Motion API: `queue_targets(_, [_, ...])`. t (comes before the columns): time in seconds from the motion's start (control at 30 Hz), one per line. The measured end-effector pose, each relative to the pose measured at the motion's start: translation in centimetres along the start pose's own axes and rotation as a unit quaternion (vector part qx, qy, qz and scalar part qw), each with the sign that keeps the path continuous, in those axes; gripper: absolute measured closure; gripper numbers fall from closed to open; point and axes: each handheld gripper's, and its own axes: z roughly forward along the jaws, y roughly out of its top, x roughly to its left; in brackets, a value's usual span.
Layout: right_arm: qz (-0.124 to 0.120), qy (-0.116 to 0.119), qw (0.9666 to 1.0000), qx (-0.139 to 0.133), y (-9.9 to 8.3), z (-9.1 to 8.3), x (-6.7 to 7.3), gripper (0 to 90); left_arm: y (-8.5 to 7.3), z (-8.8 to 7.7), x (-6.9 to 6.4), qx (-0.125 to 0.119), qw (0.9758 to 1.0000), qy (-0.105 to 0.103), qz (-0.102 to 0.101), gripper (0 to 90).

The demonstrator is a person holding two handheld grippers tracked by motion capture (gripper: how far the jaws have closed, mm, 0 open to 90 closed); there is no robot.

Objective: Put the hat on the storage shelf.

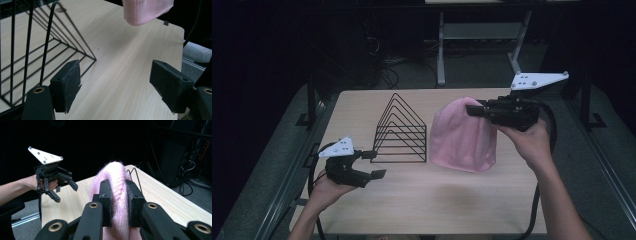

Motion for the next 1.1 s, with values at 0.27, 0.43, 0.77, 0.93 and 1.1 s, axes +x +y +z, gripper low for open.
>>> queue_targets(0.27, [-0.008, 0.012, 0.9999, -0.003, 0.5, 0.4, 0.4, 77.3, 2.8, 0.9, -0.5, -0.005, 0.9993, -0.032, 0.021, 23.9])
queue_targets(0.43, [-0.013, 0.02, 0.9997, -0.004, 0.9, 0.8, 0.8, 77.3, 4.0, 2.0, -1.0, -0.002, 0.9982, -0.051, 0.03, 23.9])
queue_targets(0.77, [-0.023, 0.043, 0.9988, -0.009, 1.9, 2.0, 1.6, 77.2, 5.6, 3.4, -1.0, -0.011, 0.9959, -0.085, 0.03, 24.0])
queue_targets(0.93, [-0.029, 0.051, 0.9981, -0.015, 2.6, 2.8, 1.9, 77.3, 6.4, 3.8, -0.9, -0.012, 0.9948, -0.096, 0.031, 24.0])
queue_targets(1.1, [-0.032, 0.063, 0.9973, -0.021, 3.1, 3.7, 2.0, 77.2, 6.9, 4.3, -0.4, -0.006, 0.9937, -0.107, 0.031, 25.4])
